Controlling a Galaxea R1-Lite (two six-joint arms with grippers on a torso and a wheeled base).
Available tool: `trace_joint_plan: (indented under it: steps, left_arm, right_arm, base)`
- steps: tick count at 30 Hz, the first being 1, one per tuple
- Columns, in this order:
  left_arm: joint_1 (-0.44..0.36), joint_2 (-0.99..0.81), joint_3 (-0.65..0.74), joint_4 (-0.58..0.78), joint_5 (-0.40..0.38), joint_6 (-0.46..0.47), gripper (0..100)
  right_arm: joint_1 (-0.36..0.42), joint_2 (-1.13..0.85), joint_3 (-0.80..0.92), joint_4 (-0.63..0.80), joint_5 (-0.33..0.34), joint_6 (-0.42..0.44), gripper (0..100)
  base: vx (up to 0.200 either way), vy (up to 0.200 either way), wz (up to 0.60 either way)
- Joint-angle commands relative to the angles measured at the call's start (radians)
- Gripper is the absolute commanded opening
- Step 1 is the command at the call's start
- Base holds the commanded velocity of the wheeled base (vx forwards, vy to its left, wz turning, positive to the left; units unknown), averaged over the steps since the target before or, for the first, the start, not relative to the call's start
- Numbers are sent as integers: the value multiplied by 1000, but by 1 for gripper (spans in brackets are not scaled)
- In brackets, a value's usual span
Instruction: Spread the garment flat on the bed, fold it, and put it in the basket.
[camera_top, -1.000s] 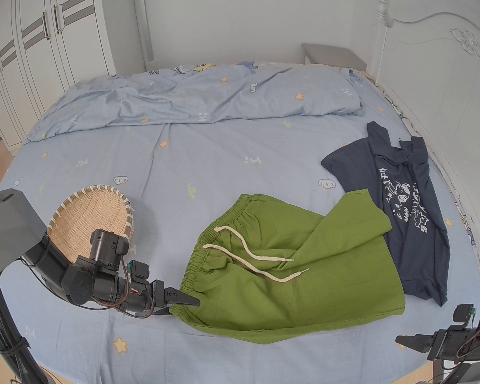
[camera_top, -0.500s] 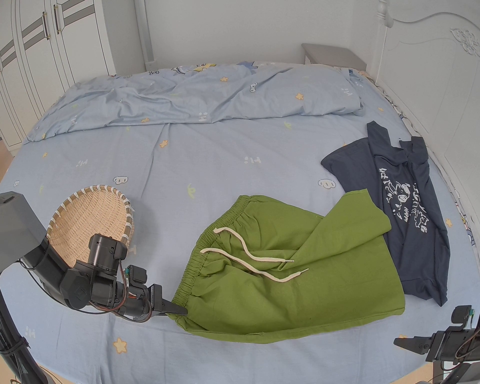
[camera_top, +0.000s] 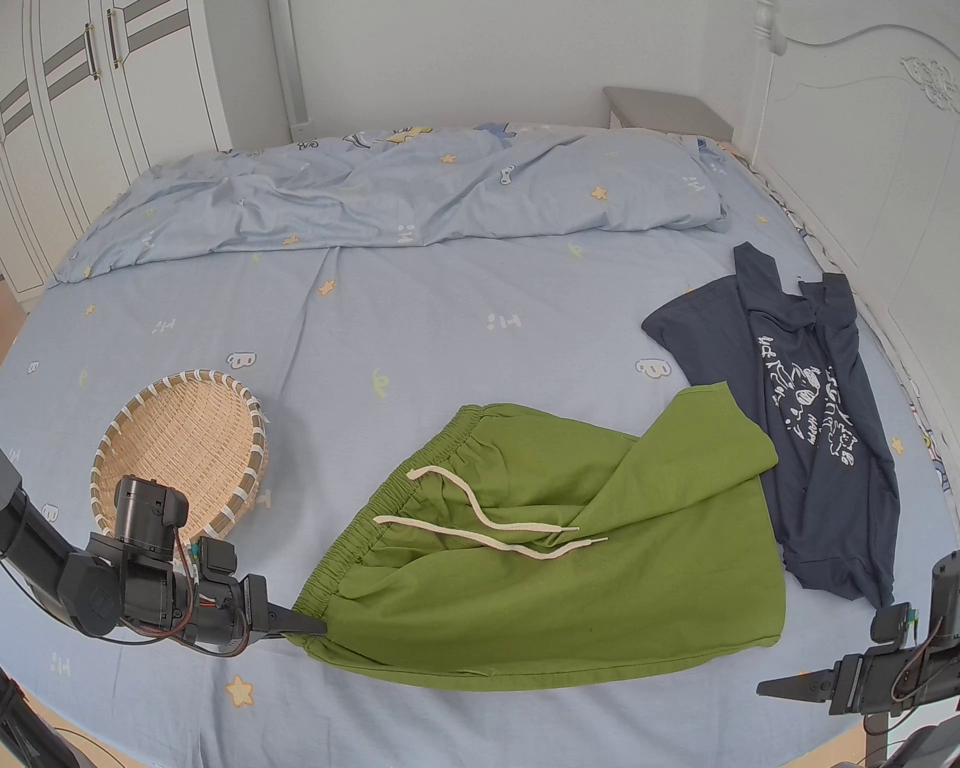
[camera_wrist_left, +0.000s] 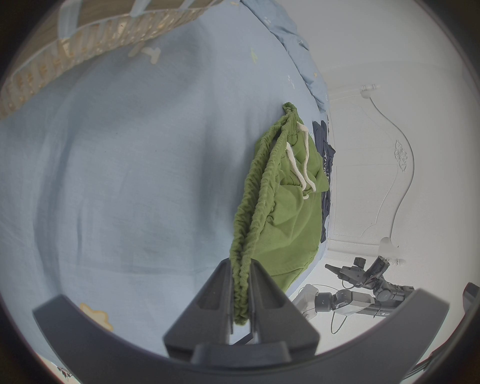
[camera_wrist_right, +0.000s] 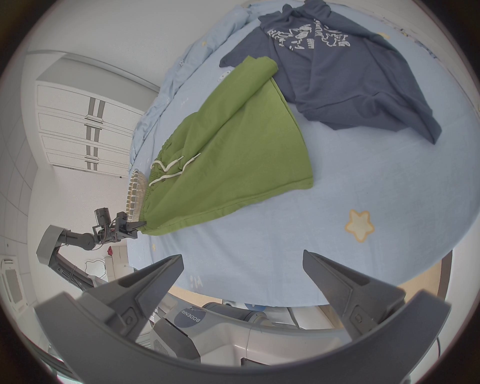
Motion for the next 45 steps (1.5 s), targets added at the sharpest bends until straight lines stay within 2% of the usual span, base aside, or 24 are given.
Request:
trace_joint_plan:
  steps: [1, 3, 6, 7, 8, 10, 11, 13, 15, 16, 18, 21, 27, 29, 30, 33, 40, 45]
  left_arm:
    - [5, -44, 20, -1, 3, 2, 0]
    - [2, -42, 18, -1, 3, 2, 0]
    - [-1, -41, 15, -3, 3, 6, 0]
    - [-1, -41, 15, -3, 5, 6, 0]
    - [-1, -41, 13, -3, 5, 8, 0]
    - [5, -44, 12, -7, 5, 8, 0]
    - [5, -44, 12, -7, 5, 8, 0]
    - [11, -44, 20, -39, 6, 8, 0]
    - [17, -45, 21, -53, 6, 6, 0]
    - [28, -45, 32, -73, 6, 8, 0]
    - [32, -45, 40, -99, 5, 6, 0]
    - [32, -44, 56, -141, 5, 6, 0]
    - [31, -45, 67, -162, 5, 6, 0]
    - [29, -44, 67, -162, 5, 6, 0]
    - [28, -44, 66, -162, 5, 6, 0]
    - [28, -42, 64, -162, 5, 6, 0]
    - [31, -42, 61, -162, 5, 5, 0]
    - [31, -44, 61, -162, 5, 5, 0]
  right_arm:
    - [-96, 319, -27, -136, 63, -15, 100]
    - [-136, 397, -42, -174, 66, -35, 100]
    - [-246, 536, -74, -247, 73, -171, 100]
    - [-260, 549, -77, -251, 75, -190, 100]
    - [-314, 592, -96, -273, 104, -285, 100]
    - [-367, 621, -114, -273, 185, -378, 100]
    - [-367, 621, -114, -273, 185, -378, 100]
    - [-430, 642, -139, -273, 282, -437, 100]
    - [-446, 655, -142, -276, 308, -447, 100]
    - [-467, 675, -146, -285, 353, -486, 100]
    - [-481, 684, -157, -286, 396, -532, 100]
    - [-470, 687, -183, -286, 435, -536, 100]
    - [-464, 716, -189, -299, 443, -541, 100]
    - [-464, 717, -183, -308, 465, -539, 100]
    - [-463, 717, -180, -320, 507, -538, 100]
    - [-458, 717, -183, -329, 541, -536, 100]
    - [-412, 728, -183, -331, 538, -536, 100]
    - [-412, 748, -177, -354, 532, -536, 100]
  base:
    - [0, 0, 0]
    - [0, 0, 0]
    - [0, 0, 0]
    - [0, 0, 0]
    - [0, 0, 0]
    - [0, 0, 0]
    - [0, 0, 0]
    - [0, 0, 0]
    - [0, 0, 0]
    - [0, 0, 0]
    - [0, 0, 0]
    - [0, 0, 0]
    - [0, 0, 0]
    - [0, 0, 0]
    - [0, 0, 0]
    - [0, 0, 0]
    - [0, 0, 0]
    - [0, 0, 0]
